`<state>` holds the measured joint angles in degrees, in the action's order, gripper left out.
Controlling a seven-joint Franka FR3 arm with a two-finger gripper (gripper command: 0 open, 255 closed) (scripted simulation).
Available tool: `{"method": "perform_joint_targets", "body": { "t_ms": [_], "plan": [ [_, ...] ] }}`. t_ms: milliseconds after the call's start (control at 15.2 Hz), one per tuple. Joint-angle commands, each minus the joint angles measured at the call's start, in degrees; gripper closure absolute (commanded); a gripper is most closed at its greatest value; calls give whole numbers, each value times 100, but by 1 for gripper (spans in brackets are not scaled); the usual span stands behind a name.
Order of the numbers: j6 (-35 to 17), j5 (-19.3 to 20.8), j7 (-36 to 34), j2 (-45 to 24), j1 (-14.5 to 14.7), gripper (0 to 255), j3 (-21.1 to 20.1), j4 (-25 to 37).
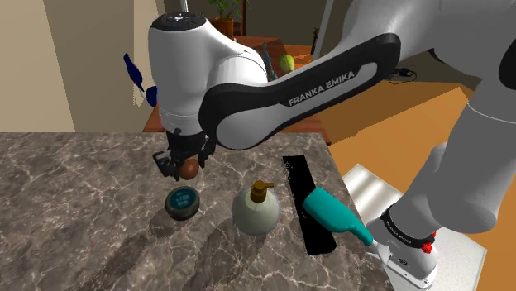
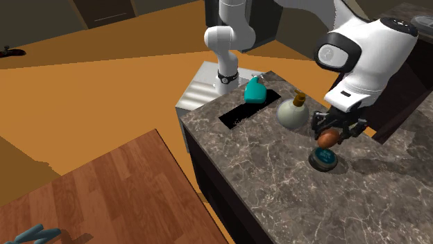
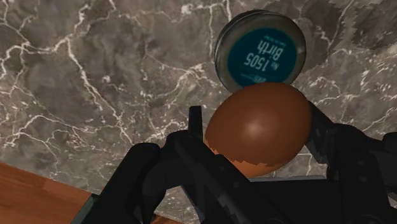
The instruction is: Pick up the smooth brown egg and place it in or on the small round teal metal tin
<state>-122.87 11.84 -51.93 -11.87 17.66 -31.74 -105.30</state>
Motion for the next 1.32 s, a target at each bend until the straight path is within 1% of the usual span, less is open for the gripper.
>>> {"method": "perform_joint_targets", "body": {
  "t_ms": [0,858,1254],
  "plan": [
    [276,395,-433,-615,348,255,-32,754],
    [-559,716,-690,-988,445,255,138,229],
    [-559,716,-690,-988,445,255,138,229]
  ]
}}
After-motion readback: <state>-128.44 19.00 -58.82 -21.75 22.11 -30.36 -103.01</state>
